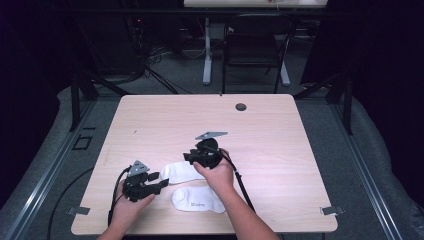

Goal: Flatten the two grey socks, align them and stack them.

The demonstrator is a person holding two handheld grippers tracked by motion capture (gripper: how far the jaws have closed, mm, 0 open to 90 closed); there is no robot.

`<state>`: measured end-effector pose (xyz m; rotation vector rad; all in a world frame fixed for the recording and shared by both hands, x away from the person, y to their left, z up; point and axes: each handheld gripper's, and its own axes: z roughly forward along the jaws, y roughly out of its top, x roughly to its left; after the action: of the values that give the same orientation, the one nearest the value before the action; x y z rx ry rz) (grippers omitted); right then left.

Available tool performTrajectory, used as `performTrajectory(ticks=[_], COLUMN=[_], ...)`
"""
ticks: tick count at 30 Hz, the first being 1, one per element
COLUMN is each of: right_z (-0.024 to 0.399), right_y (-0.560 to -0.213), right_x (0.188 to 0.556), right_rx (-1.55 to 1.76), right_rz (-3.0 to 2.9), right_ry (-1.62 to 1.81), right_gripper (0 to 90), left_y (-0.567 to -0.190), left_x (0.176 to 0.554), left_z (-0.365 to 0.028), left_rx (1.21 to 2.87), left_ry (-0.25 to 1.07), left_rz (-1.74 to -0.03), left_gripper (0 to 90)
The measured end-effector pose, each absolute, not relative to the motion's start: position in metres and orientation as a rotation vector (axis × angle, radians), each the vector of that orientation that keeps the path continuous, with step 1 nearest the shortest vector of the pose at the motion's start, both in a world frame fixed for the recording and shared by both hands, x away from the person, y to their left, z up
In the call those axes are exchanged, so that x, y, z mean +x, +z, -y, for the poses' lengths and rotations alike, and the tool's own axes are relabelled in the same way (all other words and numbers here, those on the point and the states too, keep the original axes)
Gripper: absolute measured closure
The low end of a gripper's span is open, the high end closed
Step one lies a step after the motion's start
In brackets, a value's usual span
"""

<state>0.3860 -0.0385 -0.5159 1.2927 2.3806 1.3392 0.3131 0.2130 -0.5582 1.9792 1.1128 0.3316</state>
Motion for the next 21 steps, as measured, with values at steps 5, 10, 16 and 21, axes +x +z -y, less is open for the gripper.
performTrajectory(ticks=[5, 10, 16, 21], right_z=[0.056, 0.069, 0.073, 0.073], right_y=[-0.533, -0.548, -0.555, -0.561], right_x=[0.390, 0.393, 0.396, 0.398], right_rx=[1.322, 1.355, 1.363, 1.378], right_rz=[-2.366, -2.360, -2.368, -2.379], right_ry=[1.188, 1.132, 1.095, 1.083], right_gripper=[62.9, 60.1, 59.1, 62.3], left_y=[-0.560, -0.562, -0.571, -0.576], left_x=[0.317, 0.326, 0.337, 0.340], left_z=[-0.213, -0.212, -0.206, -0.202], left_rx=[1.989, 2.007, 2.059, 2.088], left_ry=[0.357, 0.387, 0.394, 0.399], left_rz=[-1.118, -1.114, -1.125, -1.129], left_gripper=[49.5, 50.5, 55.4, 59.1])
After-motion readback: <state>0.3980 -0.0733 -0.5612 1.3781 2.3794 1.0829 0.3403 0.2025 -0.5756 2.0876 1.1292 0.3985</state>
